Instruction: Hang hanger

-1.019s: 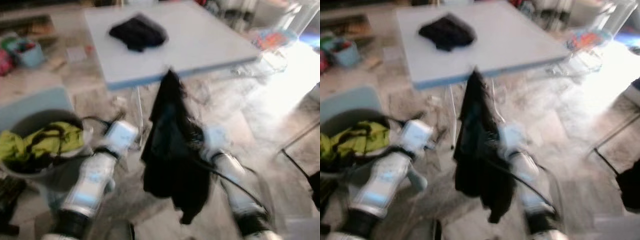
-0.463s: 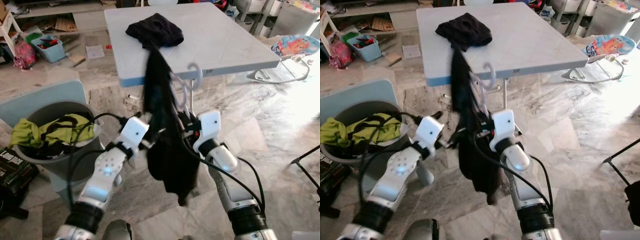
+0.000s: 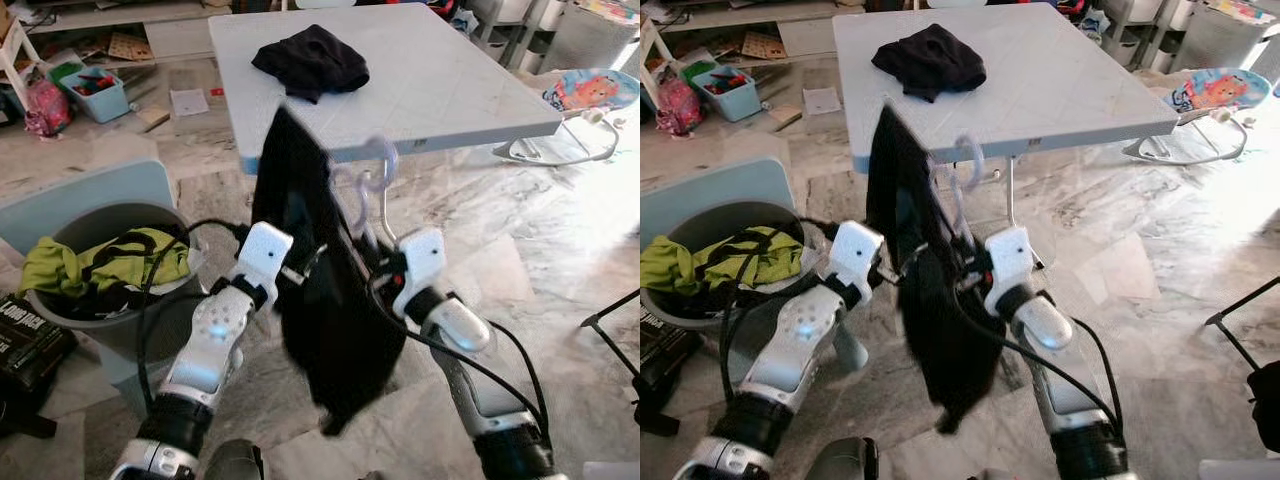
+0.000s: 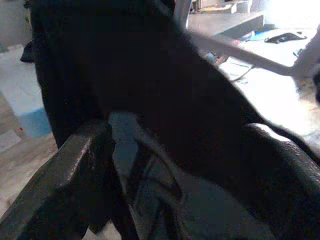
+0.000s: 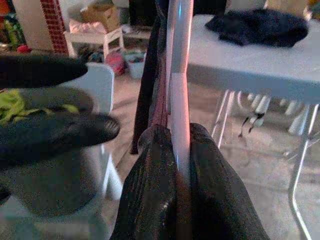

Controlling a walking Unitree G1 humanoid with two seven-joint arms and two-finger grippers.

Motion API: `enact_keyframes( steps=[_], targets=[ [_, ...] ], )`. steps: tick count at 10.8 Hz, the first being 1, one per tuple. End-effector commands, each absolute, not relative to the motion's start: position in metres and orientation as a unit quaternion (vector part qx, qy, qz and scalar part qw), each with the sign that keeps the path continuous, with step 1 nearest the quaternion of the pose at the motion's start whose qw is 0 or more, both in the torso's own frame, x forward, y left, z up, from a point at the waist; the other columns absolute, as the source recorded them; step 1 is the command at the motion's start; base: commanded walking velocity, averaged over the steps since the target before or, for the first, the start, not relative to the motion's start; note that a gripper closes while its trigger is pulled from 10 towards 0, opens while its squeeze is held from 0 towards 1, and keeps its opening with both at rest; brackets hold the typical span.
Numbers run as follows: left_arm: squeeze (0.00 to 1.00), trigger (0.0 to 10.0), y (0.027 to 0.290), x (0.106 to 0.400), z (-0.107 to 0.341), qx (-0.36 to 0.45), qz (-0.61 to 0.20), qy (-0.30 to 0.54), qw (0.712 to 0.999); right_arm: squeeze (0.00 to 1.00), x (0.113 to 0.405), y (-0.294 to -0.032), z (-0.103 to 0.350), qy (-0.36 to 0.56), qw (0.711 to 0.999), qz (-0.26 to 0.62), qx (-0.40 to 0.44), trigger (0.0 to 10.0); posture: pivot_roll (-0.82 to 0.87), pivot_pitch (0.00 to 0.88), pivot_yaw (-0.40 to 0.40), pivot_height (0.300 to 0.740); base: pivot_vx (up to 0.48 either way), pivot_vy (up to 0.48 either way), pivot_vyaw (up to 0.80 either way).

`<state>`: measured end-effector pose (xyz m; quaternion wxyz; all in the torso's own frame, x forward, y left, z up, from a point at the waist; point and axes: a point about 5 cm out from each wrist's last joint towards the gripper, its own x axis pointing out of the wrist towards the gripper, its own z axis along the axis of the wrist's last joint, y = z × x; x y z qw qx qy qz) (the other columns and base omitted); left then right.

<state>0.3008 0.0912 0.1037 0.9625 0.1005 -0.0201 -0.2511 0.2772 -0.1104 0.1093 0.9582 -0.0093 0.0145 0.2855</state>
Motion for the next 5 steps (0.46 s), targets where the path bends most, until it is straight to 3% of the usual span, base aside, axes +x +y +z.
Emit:
enact_keyframes(
  steps=[1,5],
  targets=[
    [0.00,10.0,0.092,0.304,0.103,0.094,-0.243,-0.014,0.965,0.00,0.275,-0.104,0.126,-0.021,0.950,0.312,-0.011,10.0,-0.04,0.054,-0.038,0.740,0.000,0.000,0.00],
    [0.00,10.0,0.072,0.298,0.099,0.061,-0.271,0.012,0.961,0.00,0.275,-0.089,0.128,-0.033,0.949,0.315,-0.008,10.0,-0.04,0.056,-0.038,0.740,0.000,0.000,0.00]
  ],
)
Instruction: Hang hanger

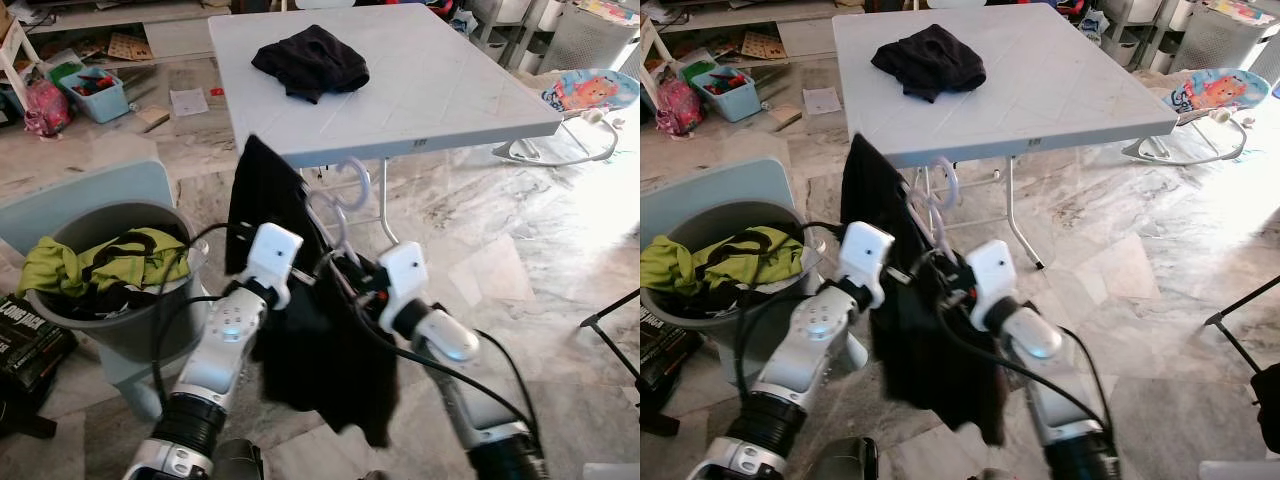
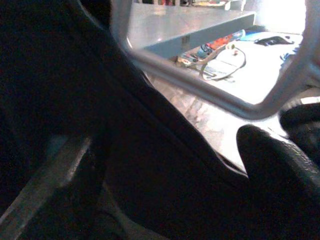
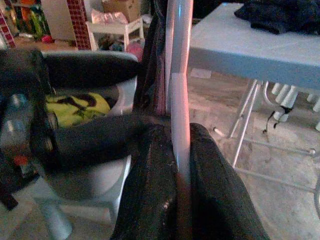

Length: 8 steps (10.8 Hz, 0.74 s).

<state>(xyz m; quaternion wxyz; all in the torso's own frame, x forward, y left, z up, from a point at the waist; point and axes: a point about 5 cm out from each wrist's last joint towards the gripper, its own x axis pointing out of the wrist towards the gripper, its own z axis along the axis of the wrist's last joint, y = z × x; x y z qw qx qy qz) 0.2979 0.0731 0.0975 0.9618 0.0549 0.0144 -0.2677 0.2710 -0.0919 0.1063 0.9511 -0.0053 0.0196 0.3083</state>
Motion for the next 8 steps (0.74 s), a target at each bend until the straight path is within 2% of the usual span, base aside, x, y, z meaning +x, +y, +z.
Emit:
enact_keyframes(
  steps=[1,4,6,8],
  targets=[
    [0.00,10.0,0.068,0.296,0.098,0.053,-0.281,0.020,0.958,0.00,0.280,-0.084,0.133,-0.047,0.950,0.308,-0.002,10.0,-0.04,0.057,-0.039,0.740,0.000,0.000,0.00],
    [0.00,10.0,0.064,0.296,0.099,0.058,-0.279,0.018,0.958,0.00,0.282,-0.065,0.142,-0.042,0.940,0.334,0.053,10.0,-0.04,0.058,-0.042,0.740,0.000,0.000,0.00],
    [0.00,10.0,0.065,0.300,0.099,0.061,-0.268,0.020,0.961,0.00,0.273,-0.066,0.138,-0.020,0.927,0.369,0.061,10.0,-0.04,0.061,-0.042,0.740,0.000,0.000,0.00],
    [0.00,10.0,0.073,0.304,0.098,0.085,-0.245,0.020,0.966,0.00,0.272,-0.074,0.137,-0.016,0.930,0.363,0.052,10.0,-0.05,0.064,-0.041,0.740,0.000,0.000,0.00]
  ],
)
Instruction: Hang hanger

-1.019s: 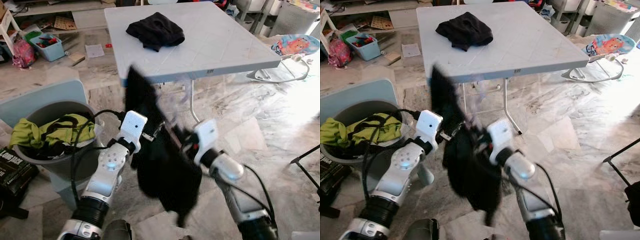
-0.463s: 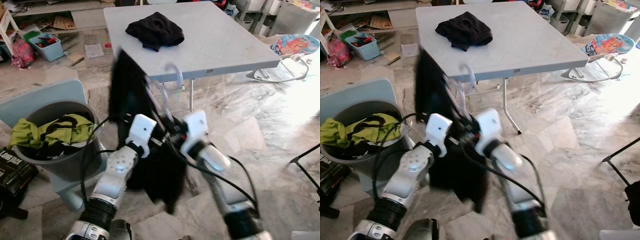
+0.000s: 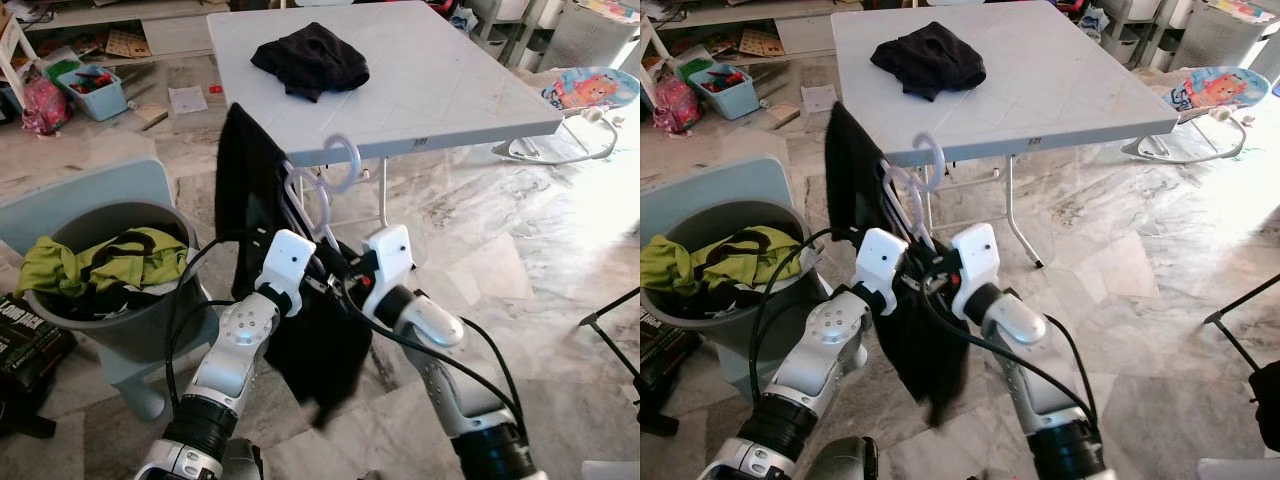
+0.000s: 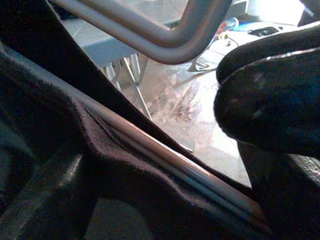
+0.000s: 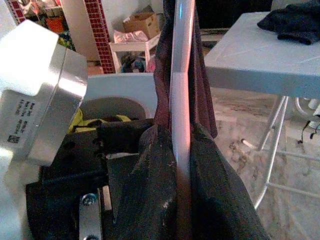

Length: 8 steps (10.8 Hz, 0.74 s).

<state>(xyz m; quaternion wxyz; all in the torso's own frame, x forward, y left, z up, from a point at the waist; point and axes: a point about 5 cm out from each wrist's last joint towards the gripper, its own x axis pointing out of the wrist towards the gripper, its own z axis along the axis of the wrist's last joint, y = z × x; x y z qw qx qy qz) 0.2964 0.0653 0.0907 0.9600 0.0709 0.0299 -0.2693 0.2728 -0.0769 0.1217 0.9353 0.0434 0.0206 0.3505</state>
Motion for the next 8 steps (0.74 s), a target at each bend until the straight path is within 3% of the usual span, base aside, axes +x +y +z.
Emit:
enact_keyframes(
  steps=[1,4,6,8],
  targets=[
    [0.00,10.0,0.085,0.308,0.098,0.099,-0.223,0.019,0.970,0.00,0.272,-0.084,0.137,-0.011,0.933,0.357,0.036,10.0,-0.05,0.064,-0.041,0.740,0.000,0.000,0.00],
    [0.00,10.0,0.108,0.316,0.096,0.131,-0.179,0.023,0.975,0.00,0.272,-0.098,0.132,-0.004,0.936,0.352,-0.003,10.0,-0.05,0.067,-0.041,0.740,0.000,0.000,0.00],
    [0.00,10.0,0.110,0.318,0.100,0.138,-0.173,0.010,0.975,0.00,0.276,-0.100,0.125,-0.008,0.948,0.314,-0.047,10.0,-0.05,0.067,-0.040,0.740,0.000,0.000,0.00],
    [0.00,10.0,0.096,0.310,0.096,0.119,-0.216,0.022,0.969,0.00,0.283,-0.107,0.123,-0.013,0.966,0.253,-0.052,10.0,-0.05,0.066,-0.041,0.740,0.000,0.000,0.00]
  ],
)
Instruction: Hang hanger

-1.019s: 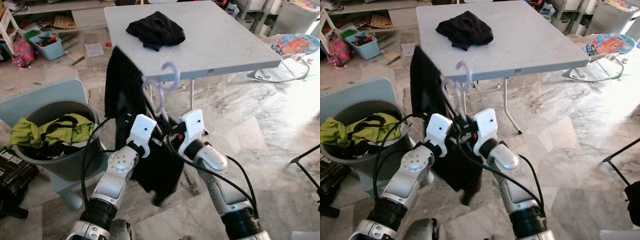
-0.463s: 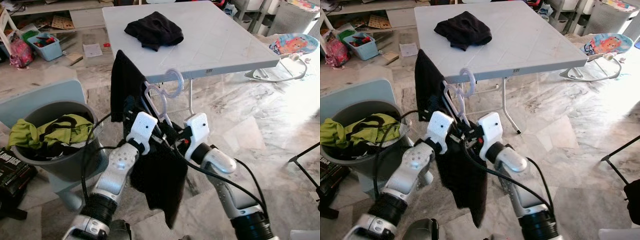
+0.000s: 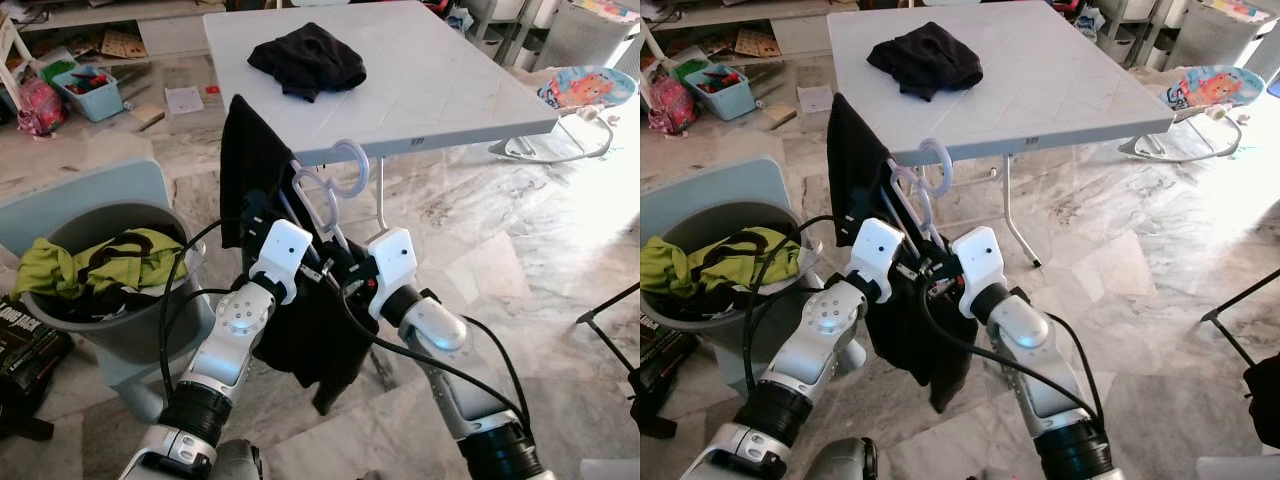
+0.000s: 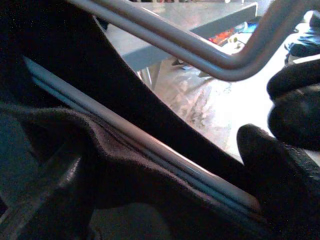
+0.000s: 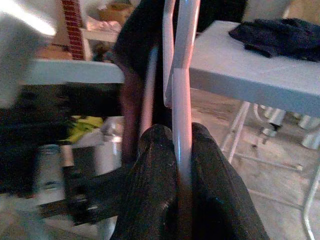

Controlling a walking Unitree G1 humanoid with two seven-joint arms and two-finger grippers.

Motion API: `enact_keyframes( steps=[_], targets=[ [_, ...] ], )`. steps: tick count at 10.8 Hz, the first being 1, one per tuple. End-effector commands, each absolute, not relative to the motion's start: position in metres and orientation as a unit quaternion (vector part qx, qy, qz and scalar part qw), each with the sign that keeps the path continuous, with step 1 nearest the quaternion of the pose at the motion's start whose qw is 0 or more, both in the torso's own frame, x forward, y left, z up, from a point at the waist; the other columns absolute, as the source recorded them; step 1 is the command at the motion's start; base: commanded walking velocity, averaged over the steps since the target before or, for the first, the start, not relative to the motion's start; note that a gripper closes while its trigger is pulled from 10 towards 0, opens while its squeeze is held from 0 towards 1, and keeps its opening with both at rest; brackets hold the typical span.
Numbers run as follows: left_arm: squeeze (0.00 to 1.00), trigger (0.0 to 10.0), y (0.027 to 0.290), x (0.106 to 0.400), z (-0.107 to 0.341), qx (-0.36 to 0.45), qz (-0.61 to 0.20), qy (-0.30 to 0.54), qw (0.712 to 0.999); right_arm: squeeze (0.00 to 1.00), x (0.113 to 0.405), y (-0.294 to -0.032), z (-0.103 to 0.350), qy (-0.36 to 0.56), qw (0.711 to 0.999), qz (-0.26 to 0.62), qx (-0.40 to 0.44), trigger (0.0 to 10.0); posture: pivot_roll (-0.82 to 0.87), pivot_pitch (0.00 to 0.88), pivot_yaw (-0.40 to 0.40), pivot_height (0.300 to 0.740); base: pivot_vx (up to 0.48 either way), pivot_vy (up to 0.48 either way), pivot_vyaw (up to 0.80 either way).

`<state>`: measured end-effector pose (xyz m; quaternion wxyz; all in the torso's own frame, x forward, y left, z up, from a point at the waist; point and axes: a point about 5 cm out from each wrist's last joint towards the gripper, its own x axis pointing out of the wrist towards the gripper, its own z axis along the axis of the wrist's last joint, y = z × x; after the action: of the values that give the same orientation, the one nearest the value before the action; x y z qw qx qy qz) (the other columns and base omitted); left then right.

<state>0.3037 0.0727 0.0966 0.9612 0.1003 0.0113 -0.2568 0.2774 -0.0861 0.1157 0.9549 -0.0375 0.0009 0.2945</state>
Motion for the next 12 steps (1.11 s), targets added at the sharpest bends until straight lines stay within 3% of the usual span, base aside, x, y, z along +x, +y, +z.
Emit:
enact_keyframes(
  steps=[1,3,5,8,12],
  targets=[
    [0.00,10.0,0.084,0.299,0.086,0.122,-0.255,0.039,0.958,0.00,0.288,-0.111,0.126,-0.028,0.973,0.224,-0.055,10.0,-0.05,0.065,-0.040,0.740,0.000,0.000,0.00],
    [0.00,10.0,0.059,0.277,0.069,0.137,-0.321,0.068,0.935,0.00,0.297,-0.121,0.132,-0.047,0.984,0.165,-0.051,10.0,-0.05,0.064,-0.041,0.740,0.000,0.000,0.00],
    [0.00,10.0,0.066,0.286,0.088,0.128,-0.284,0.014,0.950,0.00,0.302,-0.130,0.132,-0.057,0.988,0.126,-0.072,10.0,-0.05,0.063,-0.041,0.740,0.000,0.000,0.00],
    [0.00,10.0,0.077,0.297,0.098,0.118,-0.252,0.004,0.960,0.00,0.295,-0.114,0.124,-0.029,0.980,0.193,-0.032,10.0,-0.05,0.062,-0.041,0.740,0.000,0.000,0.00],
    [0.00,10.0,0.073,0.305,0.102,0.109,-0.264,0.003,0.958,0.00,0.284,-0.106,0.120,-0.019,0.969,0.246,-0.018,10.0,-0.05,0.059,-0.039,0.740,0.000,0.000,0.00]
  ],
)
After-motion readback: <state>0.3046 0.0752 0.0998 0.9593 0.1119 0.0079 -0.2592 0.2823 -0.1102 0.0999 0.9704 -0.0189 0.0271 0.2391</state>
